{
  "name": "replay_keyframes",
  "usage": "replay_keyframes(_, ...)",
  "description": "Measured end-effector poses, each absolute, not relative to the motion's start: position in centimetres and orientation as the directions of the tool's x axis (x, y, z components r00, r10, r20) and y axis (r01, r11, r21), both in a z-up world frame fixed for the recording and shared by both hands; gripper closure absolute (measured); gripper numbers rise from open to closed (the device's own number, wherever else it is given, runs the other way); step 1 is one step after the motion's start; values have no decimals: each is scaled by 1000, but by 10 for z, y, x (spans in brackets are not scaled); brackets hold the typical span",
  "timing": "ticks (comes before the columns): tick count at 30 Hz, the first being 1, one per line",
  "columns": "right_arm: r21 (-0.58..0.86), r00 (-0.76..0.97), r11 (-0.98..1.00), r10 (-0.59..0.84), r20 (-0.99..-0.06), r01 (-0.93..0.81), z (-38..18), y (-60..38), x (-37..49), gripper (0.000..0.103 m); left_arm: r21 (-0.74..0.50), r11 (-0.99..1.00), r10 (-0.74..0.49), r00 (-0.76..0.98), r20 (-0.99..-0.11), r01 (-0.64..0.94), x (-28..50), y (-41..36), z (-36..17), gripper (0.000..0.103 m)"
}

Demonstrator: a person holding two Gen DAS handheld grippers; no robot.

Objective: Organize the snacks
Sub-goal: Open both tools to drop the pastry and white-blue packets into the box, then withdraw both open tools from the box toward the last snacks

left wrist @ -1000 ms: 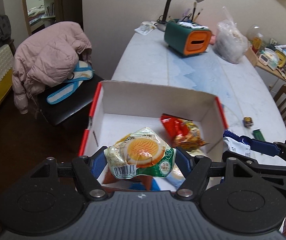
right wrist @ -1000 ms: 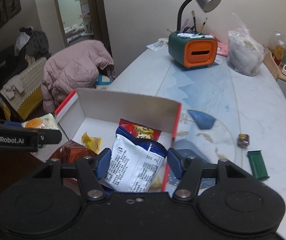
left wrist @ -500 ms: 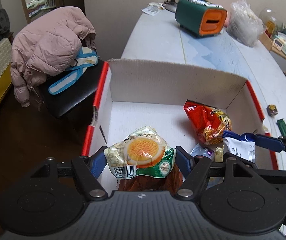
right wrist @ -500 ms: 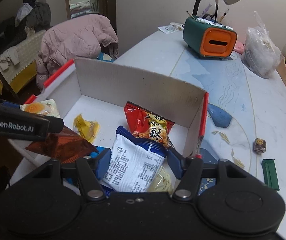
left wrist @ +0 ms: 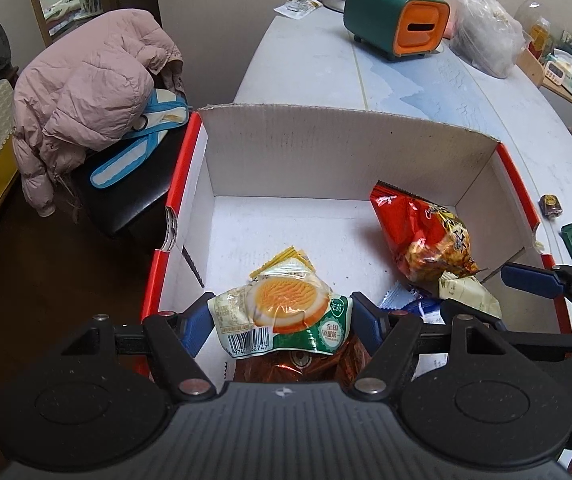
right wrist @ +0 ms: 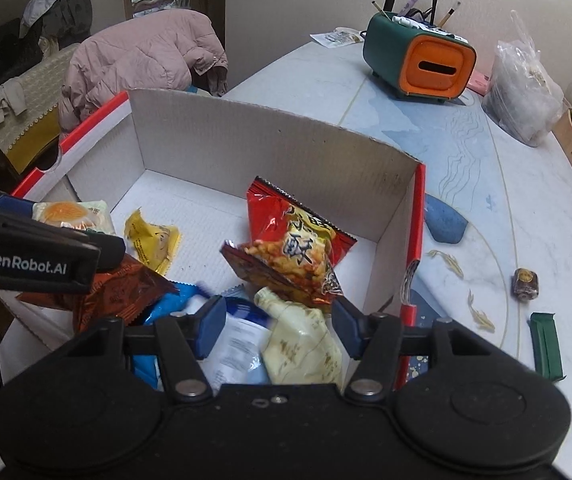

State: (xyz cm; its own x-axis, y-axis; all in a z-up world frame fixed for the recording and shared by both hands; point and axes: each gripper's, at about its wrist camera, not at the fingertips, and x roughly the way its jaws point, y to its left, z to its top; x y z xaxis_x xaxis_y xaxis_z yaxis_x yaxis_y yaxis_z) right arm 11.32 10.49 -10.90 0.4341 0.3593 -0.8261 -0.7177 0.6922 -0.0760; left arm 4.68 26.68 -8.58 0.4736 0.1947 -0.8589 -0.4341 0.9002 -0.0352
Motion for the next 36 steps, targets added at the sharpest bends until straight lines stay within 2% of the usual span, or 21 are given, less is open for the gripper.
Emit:
replay_keyframes(9, -40, 431, 685, 411, -803, -728, -87, 93, 106, 38, -48, 909, 186, 505, -843, -414, 38, 258, -73, 31)
replay_keyframes(19, 12, 436, 687, 474, -765, -727, -57, 68, 95, 25, -66, 923, 170, 556, -813, -379, 23, 243, -54, 31)
replay_keyframes(28, 20, 460, 689, 505, -731, -724, -35, 47, 84, 22, -82, 932, 154, 588, -794, -354, 15, 235, -44, 31)
replay_keyframes(32, 28, 466, 690, 517, -718, -724, -27, 37, 79, 21, -96, 935, 152, 630, -761, -340, 8, 229, -34, 22)
replay_keyframes(36, 33, 478, 696, 526, -703, -717, -19, 24, 75, 20, -102, 942, 144, 656, -741, -321, 5, 221, -22, 21)
